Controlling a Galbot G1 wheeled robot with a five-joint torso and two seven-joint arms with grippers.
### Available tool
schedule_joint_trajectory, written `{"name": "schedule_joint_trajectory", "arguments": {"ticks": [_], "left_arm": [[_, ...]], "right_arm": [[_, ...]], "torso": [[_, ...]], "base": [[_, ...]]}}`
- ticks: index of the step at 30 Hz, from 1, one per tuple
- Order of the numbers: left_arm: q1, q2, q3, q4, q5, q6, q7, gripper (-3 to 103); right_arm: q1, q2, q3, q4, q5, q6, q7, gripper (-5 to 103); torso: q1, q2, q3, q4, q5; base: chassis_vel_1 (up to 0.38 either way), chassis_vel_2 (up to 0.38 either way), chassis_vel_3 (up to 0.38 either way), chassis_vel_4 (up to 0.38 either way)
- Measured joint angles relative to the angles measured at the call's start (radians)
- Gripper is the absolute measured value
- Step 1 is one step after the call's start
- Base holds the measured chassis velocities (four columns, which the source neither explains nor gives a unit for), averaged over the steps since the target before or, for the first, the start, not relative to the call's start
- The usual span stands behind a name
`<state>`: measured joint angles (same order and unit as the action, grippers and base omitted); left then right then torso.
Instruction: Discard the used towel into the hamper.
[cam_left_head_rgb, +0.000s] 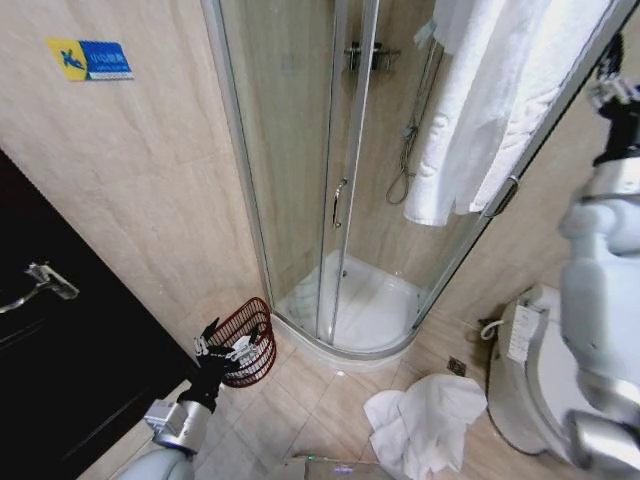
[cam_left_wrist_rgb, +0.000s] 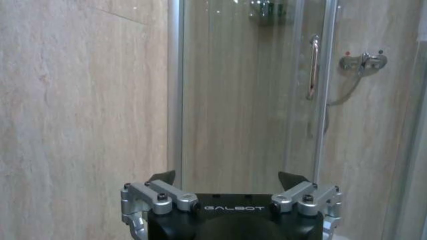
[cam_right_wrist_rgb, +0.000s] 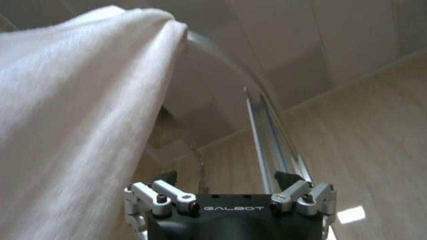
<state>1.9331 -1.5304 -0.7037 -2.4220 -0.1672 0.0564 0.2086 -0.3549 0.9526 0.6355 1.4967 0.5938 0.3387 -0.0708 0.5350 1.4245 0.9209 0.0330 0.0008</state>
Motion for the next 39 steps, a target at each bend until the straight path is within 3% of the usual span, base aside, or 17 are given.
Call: {"name": "schedule_joint_trajectory", "arguments": {"ticks": [4,6,7,11,19,25,28,30,33,39], "left_arm": [[0.000,0.000,0.000,0.000,0.000,0.000,0.000,100],[0.000,0.000,0.000,0.000,0.000,0.000,0.000,100],[0.000,0.000,0.000,0.000,0.000,0.000,0.000,100],[0.000,0.000,0.000,0.000,0.000,0.000,0.000,100],[0.000,0.000,0.000,0.000,0.000,0.000,0.000,100],[0.000,0.000,0.000,0.000,0.000,0.000,0.000,100],[0.000,0.000,0.000,0.000,0.000,0.000,0.000,100],[0.000,0.000,0.000,0.000,0.000,0.000,0.000,100],[0.000,0.000,0.000,0.000,0.000,0.000,0.000,100],[0.000,0.000,0.000,0.000,0.000,0.000,0.000,100]], "right_arm": [[0.001,0.016,-0.027,0.089,-0.007,-0.031,0.036,97],[0.016,-0.001,-0.051,0.216,0.035,-0.109,0.099,97],[0.016,-0.001,-0.051,0.216,0.035,-0.109,0.099,97],[0.063,-0.047,-0.068,0.357,0.184,-0.203,0.160,97],[0.131,-0.105,-0.127,0.433,0.342,-0.296,0.200,97],[0.192,-0.111,-0.234,0.370,0.355,-0.303,0.198,95],[0.233,-0.089,-0.310,0.333,0.340,-0.324,0.222,80],[0.240,-0.084,-0.319,0.326,0.333,-0.327,0.226,80],[0.302,-0.059,-0.368,0.283,0.278,-0.345,0.246,69],[0.380,-0.045,-0.405,0.247,0.193,-0.361,0.264,76]], "torso": [[0.000,0.000,0.000,-0.0004,-0.0009],[0.000,0.000,0.000,-0.0004,-0.0017],[0.000,0.000,0.000,-0.0004,-0.0017],[-0.001,0.000,0.000,-0.0006,-0.0012],[0.000,0.000,0.000,-0.0007,-0.0010],[0.000,0.000,0.000,-0.0006,-0.0007],[0.000,0.000,0.000,-0.0005,-0.0007],[0.000,0.000,0.000,-0.0004,-0.0009],[0.000,0.000,0.000,-0.0004,-0.0009],[0.000,0.000,0.000,-0.0005,-0.0009]], "base": [[0.000,0.000,0.000,0.000],[0.000,0.000,0.000,0.000],[0.000,0.000,0.000,0.000],[0.000,0.000,0.000,0.000],[0.000,0.000,0.000,0.000],[0.000,0.000,0.000,0.000],[0.000,0.000,0.000,0.000],[0.000,0.000,0.000,0.000],[0.000,0.000,0.000,0.000],[0.000,0.000,0.000,0.000]]}}
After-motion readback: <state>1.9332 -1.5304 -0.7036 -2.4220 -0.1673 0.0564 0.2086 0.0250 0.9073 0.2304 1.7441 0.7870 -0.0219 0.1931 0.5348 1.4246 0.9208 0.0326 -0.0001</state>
